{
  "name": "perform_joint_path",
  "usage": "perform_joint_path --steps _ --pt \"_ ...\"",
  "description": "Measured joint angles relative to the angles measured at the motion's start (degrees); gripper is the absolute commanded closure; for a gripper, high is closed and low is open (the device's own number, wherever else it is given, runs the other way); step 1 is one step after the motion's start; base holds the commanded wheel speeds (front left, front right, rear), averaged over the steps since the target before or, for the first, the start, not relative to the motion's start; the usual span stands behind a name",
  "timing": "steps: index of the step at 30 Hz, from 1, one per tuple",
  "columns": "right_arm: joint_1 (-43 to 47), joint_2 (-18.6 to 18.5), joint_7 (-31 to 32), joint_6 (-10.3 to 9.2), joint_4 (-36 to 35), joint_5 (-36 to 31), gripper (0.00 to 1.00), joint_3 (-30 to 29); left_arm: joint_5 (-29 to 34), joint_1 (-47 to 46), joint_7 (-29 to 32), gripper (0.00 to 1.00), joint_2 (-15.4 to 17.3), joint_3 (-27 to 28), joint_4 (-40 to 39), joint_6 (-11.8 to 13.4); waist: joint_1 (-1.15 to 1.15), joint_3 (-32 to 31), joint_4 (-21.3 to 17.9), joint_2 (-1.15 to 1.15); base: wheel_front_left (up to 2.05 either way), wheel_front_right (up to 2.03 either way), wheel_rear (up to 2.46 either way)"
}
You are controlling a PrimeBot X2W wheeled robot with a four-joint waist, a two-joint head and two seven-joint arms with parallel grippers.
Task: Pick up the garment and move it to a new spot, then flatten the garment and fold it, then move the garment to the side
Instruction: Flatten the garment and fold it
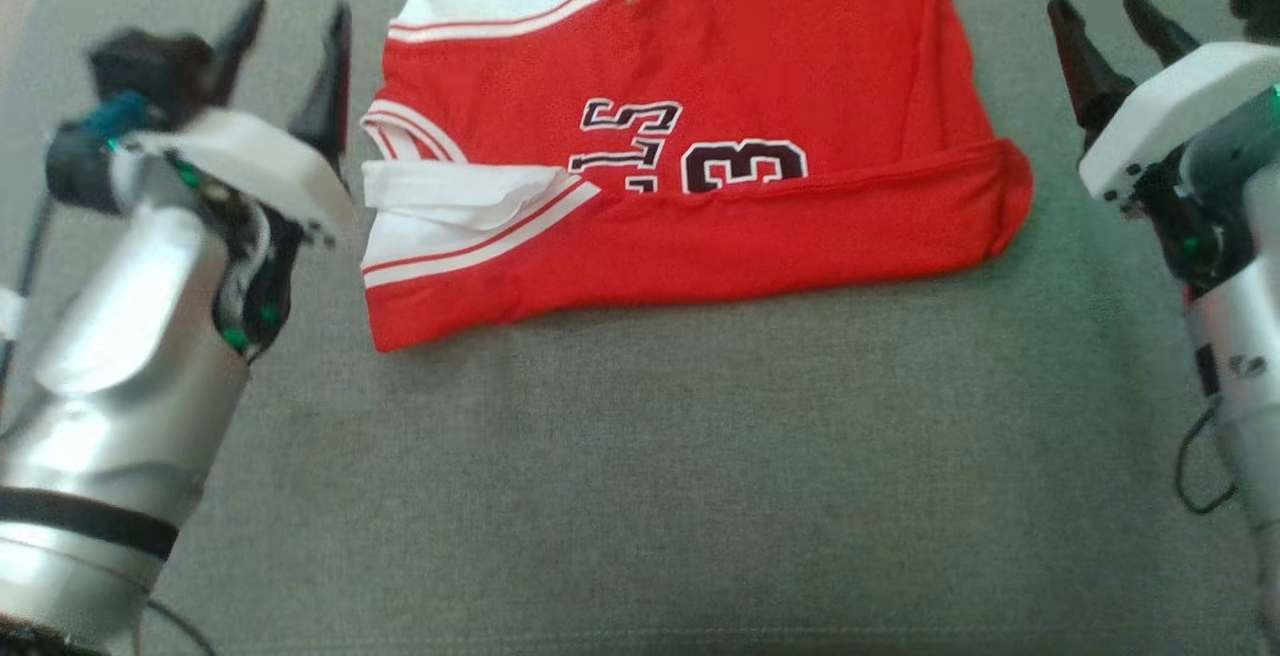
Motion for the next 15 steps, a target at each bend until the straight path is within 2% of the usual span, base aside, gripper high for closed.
perform_joint_path --steps 4,7,11,15 --pt "3.7 3.0 -11.4 0.0 -3.5 -0.2 0.0 -3.4 2.8 4.7 -0.3 0.0 -2.0 11.6 -12.3 2.9 0.0 -1.9 -0.6 0.0 0.0 0.0 0.0" --pt "8.4 5.5 -18.3 0.0 -5.7 -1.9 0.0 -5.1 5.8 12.9 -0.4 0.0 -5.3 19.4 -19.5 3.7 0.0 -3.6 -1.2 0.0 0.0 0.0 0.0" --pt "15.3 10.3 -25.5 0.0 -8.3 -6.3 0.0 -8.0 10.9 24.4 -0.4 0.0 -10.0 26.6 -25.8 2.6 0.0 -5.7 -2.0 0.0 0.0 0.0 0.0" --pt "21.8 14.8 -27.7 0.0 -12.3 -9.8 0.0 -11.9 15.9 31.4 -0.4 0.0 -14.5 31.3 -29.7 0.4 -0.01 -7.6 -2.9 0.0 0.0 0.0 0.0"
